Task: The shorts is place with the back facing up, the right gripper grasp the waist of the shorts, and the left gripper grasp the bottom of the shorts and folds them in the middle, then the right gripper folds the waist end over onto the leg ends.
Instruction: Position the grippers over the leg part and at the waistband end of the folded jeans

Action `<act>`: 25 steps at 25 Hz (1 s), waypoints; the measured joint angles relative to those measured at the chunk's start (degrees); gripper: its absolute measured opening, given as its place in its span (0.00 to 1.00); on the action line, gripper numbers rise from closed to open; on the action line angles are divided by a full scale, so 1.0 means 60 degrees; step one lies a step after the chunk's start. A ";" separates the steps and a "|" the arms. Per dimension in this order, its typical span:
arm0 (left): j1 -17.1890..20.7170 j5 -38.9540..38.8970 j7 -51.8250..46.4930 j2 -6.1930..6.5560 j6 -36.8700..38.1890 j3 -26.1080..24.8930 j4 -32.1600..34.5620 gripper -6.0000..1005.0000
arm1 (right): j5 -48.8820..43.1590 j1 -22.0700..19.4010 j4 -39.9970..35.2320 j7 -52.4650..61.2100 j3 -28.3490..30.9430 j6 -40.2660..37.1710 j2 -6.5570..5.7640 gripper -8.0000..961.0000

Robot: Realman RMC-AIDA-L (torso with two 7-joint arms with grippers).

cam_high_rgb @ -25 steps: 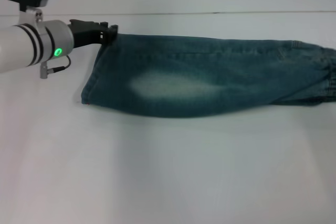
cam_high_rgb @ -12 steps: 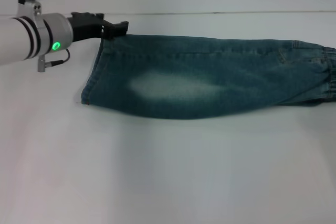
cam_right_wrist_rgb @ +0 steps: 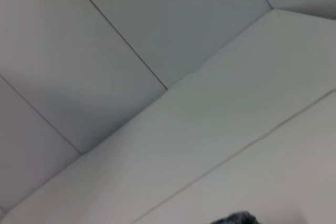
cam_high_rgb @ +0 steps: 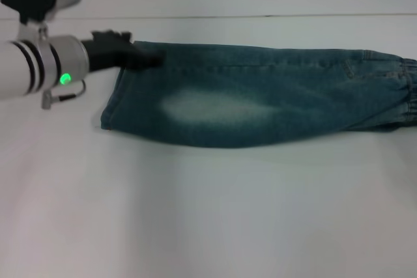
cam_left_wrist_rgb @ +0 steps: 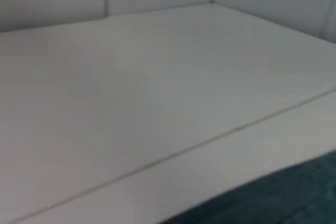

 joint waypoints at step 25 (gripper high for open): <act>0.0261 -0.0985 -0.0022 0.0004 0.0323 0.1430 -0.0377 0.87 | -0.0696 0.0810 -0.0053 0.1613 -0.1995 0.1001 -0.0342 0.85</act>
